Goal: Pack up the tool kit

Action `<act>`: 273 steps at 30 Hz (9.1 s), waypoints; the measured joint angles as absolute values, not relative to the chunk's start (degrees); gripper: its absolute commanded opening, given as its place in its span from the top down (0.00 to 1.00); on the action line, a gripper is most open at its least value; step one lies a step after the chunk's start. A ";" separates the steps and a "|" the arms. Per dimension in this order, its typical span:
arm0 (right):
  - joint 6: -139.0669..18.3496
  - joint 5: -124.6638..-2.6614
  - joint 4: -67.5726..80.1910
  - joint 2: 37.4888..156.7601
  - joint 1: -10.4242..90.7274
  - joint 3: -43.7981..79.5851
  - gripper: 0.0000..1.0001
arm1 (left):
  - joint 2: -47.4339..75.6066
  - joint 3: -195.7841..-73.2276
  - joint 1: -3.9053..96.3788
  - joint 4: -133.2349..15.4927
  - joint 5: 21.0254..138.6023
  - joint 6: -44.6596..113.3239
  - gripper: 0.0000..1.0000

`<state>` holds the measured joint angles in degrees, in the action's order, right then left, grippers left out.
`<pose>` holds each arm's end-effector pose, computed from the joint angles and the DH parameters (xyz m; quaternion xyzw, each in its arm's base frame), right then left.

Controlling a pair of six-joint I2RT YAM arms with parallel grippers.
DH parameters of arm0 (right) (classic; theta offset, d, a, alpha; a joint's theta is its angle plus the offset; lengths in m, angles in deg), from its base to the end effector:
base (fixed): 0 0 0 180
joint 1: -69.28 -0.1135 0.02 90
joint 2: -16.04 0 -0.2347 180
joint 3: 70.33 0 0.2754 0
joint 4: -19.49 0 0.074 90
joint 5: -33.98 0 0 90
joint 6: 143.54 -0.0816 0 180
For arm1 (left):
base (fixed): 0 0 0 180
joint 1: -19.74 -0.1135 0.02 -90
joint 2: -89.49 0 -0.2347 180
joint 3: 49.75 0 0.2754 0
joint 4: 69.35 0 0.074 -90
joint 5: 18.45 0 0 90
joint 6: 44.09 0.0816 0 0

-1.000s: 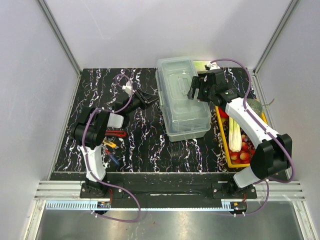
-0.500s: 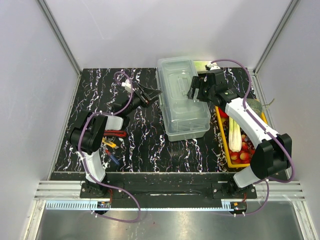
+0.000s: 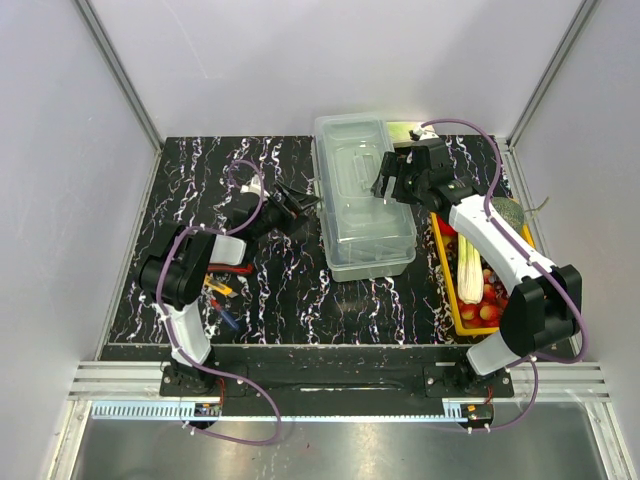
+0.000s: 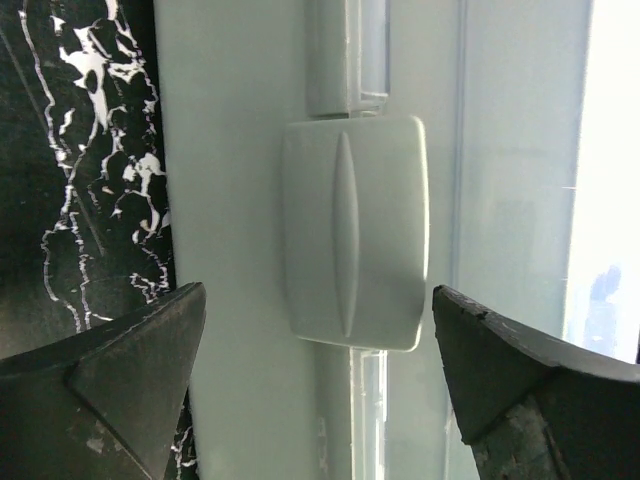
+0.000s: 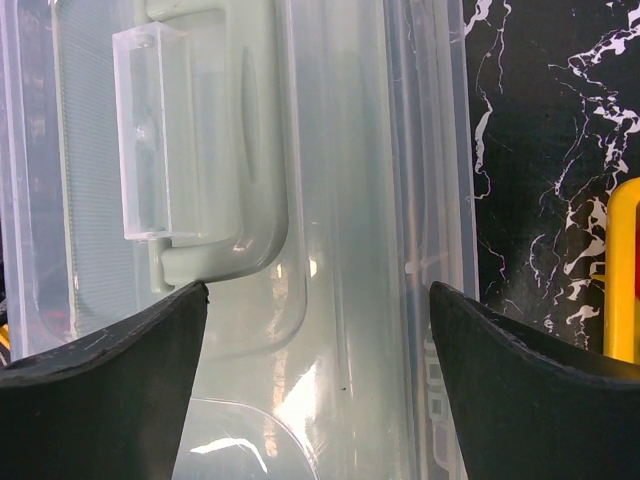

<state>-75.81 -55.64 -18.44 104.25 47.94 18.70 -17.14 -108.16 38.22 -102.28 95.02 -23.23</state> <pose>0.3841 0.1495 0.2581 0.0087 0.8953 0.1627 0.4146 0.3826 -0.1621 0.0938 -0.2214 0.7562 -0.5279 0.3168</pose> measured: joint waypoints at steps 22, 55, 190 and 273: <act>-76.02 -55.70 -21.30 105.93 47.94 21.44 0.07 | -31.87 -110.11 38.70 -129.15 95.74 -46.97 0.01; -76.31 -55.81 -21.61 106.70 47.94 22.09 0.07 | -31.69 -114.00 37.10 -125.08 100.02 -40.63 0.65; -77.20 -64.56 -21.15 90.70 54.47 2.20 0.22 | -31.98 -187.22 54.98 -19.99 76.81 -0.74 0.34; -95.35 -76.84 7.09 108.92 54.01 14.05 0.99 | -17.88 -160.62 51.94 -46.18 79.43 2.23 0.01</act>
<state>-95.35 -76.84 7.09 108.92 54.01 14.05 -17.88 -160.62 51.94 -46.18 79.43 2.23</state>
